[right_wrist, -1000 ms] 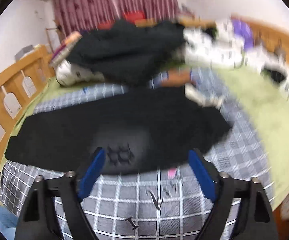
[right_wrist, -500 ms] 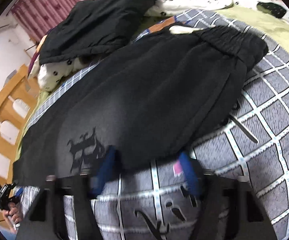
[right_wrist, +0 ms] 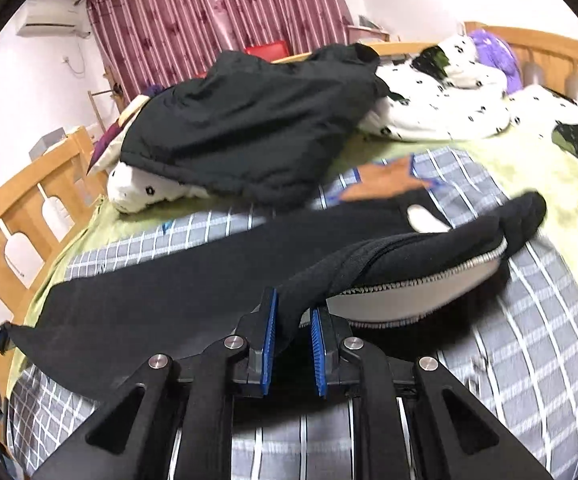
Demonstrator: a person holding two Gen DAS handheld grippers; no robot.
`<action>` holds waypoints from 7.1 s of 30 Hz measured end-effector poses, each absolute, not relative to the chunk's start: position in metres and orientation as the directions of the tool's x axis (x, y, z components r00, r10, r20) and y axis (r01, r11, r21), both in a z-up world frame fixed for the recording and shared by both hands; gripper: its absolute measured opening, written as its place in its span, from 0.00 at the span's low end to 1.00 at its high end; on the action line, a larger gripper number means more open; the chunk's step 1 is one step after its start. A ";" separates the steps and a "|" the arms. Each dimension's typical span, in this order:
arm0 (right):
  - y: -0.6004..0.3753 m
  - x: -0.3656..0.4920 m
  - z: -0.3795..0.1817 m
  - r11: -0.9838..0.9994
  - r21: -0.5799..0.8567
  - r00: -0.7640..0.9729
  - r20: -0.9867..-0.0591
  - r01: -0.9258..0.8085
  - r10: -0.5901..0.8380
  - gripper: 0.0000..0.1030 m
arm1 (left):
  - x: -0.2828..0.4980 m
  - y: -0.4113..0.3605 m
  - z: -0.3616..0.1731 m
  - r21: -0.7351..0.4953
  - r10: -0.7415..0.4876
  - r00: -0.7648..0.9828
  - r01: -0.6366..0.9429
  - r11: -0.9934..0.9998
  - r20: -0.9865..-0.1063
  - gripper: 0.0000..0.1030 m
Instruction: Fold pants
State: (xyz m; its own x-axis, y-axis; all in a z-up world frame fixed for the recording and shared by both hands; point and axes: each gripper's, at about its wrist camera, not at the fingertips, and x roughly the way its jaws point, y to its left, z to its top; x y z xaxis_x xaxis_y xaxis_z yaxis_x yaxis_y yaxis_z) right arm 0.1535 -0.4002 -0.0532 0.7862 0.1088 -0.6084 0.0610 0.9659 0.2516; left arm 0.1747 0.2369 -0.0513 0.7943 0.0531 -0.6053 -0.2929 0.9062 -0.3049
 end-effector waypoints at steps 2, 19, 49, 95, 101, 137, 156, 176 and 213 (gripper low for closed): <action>-0.402 0.173 -0.049 0.965 0.256 0.790 -0.602 0.055 0.115 0.15 | 0.200 0.232 -0.048 -0.257 0.087 0.794 -0.296 0.920 -0.602 0.10; -0.396 0.325 -0.097 0.960 0.251 0.743 -0.665 0.124 0.078 0.50 | 0.315 0.207 -0.094 -0.140 0.141 0.741 -0.304 0.942 -0.656 0.77; -0.458 0.204 -0.170 0.909 0.353 0.673 -0.730 0.221 0.120 0.64 | 0.199 0.263 -0.175 -0.364 -0.015 0.665 -0.390 0.846 -0.747 0.58; -0.612 0.062 -0.110 0.831 0.375 0.753 -0.653 0.412 -0.078 0.40 | 0.039 0.260 -0.158 -0.402 0.047 0.666 -0.504 0.764 -0.744 0.46; -0.606 0.055 -0.090 0.869 0.342 0.775 -0.627 0.359 -0.073 0.53 | 0.045 0.269 -0.163 -0.323 0.076 0.640 -0.484 0.813 -0.765 0.22; -0.242 0.223 -0.131 0.891 -0.070 0.522 -0.830 -0.448 0.197 0.60 | 0.207 0.271 -0.139 -0.088 0.048 0.537 -0.224 0.971 -0.842 0.57; -0.236 0.239 -0.145 0.886 -0.043 0.560 -0.789 -0.461 0.253 0.03 | 0.221 0.278 -0.153 -0.069 0.123 0.580 -0.299 0.952 -0.805 0.22; -0.384 0.240 -0.148 0.983 -0.101 0.626 -0.780 -0.153 0.018 0.35 | 0.210 0.227 -0.165 0.134 0.241 0.574 -0.222 0.966 -0.783 0.72; -0.254 0.050 0.029 0.979 0.160 0.746 -0.636 -0.123 0.198 0.64 | 0.011 0.165 -0.038 -0.274 -0.129 0.702 -0.097 0.957 -0.700 0.72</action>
State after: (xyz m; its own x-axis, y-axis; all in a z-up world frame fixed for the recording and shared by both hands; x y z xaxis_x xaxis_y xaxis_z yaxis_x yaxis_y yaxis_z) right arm 0.0495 -0.2535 0.0286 0.7462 0.1978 -0.6357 -0.1229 0.9794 0.1605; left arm 0.0112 0.1647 -0.0384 0.7020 -0.1293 -0.7003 -0.0972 0.9568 -0.2742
